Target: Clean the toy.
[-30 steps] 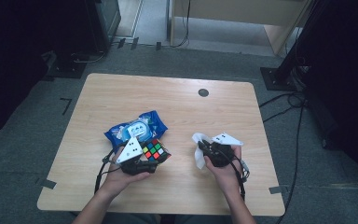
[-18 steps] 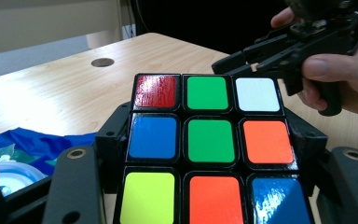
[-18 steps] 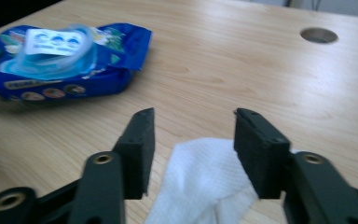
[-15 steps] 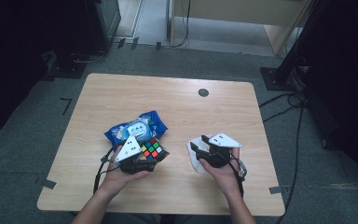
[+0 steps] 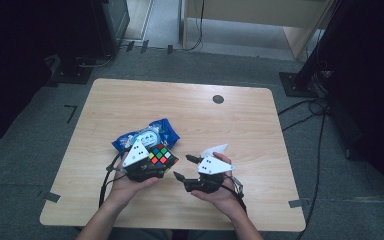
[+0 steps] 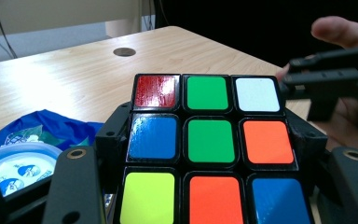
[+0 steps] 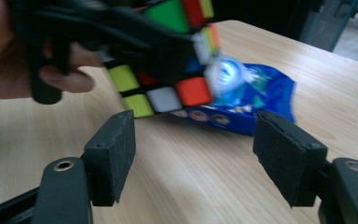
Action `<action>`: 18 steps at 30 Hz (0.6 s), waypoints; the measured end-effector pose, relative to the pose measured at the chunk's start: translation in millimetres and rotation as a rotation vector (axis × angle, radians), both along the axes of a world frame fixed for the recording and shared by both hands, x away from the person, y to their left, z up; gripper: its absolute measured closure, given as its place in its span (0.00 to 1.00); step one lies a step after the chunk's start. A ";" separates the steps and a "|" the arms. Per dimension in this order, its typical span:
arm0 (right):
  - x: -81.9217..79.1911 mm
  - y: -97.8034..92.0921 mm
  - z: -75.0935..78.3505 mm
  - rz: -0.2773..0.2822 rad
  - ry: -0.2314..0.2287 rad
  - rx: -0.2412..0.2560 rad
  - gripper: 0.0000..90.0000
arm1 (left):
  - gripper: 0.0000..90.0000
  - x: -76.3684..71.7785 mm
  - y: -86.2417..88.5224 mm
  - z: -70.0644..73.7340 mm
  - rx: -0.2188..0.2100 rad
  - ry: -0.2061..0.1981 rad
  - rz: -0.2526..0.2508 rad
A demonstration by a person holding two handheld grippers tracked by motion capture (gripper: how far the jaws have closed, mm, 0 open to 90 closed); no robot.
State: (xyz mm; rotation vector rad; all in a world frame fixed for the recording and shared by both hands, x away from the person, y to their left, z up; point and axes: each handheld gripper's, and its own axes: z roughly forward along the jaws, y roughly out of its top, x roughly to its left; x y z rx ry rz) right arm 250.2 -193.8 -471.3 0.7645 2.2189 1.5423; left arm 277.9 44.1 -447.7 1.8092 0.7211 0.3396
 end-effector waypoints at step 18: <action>-18.1 37.2 -6.1 -0.119 -0.196 -0.102 0.34 | 0.38 -6.1 -16.5 1.1 -0.014 0.078 -0.027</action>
